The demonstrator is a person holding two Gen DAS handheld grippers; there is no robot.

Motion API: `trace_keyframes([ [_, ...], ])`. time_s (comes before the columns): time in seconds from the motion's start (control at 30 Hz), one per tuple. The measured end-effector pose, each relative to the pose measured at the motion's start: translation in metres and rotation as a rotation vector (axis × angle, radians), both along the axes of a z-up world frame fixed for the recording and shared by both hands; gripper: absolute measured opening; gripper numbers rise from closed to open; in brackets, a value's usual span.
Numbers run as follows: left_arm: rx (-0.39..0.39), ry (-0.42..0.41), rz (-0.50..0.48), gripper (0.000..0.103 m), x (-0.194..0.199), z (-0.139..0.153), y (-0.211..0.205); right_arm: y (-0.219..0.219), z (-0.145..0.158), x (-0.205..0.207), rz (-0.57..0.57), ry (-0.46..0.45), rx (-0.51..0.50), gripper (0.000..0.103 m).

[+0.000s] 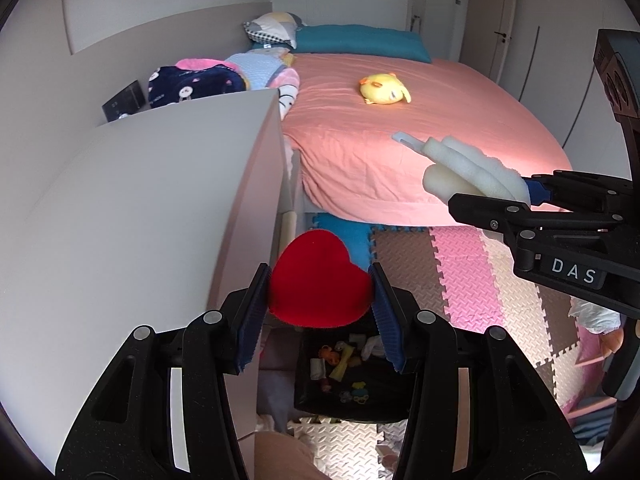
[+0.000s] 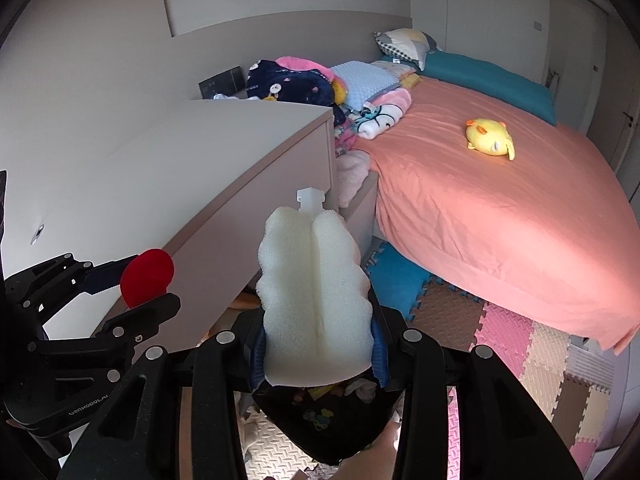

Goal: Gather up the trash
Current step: 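Carry the red heart and white foam block over the black bin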

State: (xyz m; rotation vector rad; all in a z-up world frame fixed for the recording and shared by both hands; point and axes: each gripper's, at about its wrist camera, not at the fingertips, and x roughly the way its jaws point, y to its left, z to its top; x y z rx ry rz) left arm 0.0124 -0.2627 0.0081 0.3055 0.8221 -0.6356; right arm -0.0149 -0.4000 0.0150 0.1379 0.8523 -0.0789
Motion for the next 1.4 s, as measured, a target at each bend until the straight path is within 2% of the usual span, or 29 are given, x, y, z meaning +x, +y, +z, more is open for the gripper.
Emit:
trace_keyframes([
  [0.87,0.029,0.011,-0.149,0.049,-0.012,-0.011,-0.054,-0.057,-0.005,-0.039,-0.221,-0.009,0.029,0.042],
  [1.4,0.038,0.014,-0.166,0.049,-0.011,-0.013,-0.055,-0.056,-0.009,-0.037,-0.228,0.006,0.041,0.042],
])
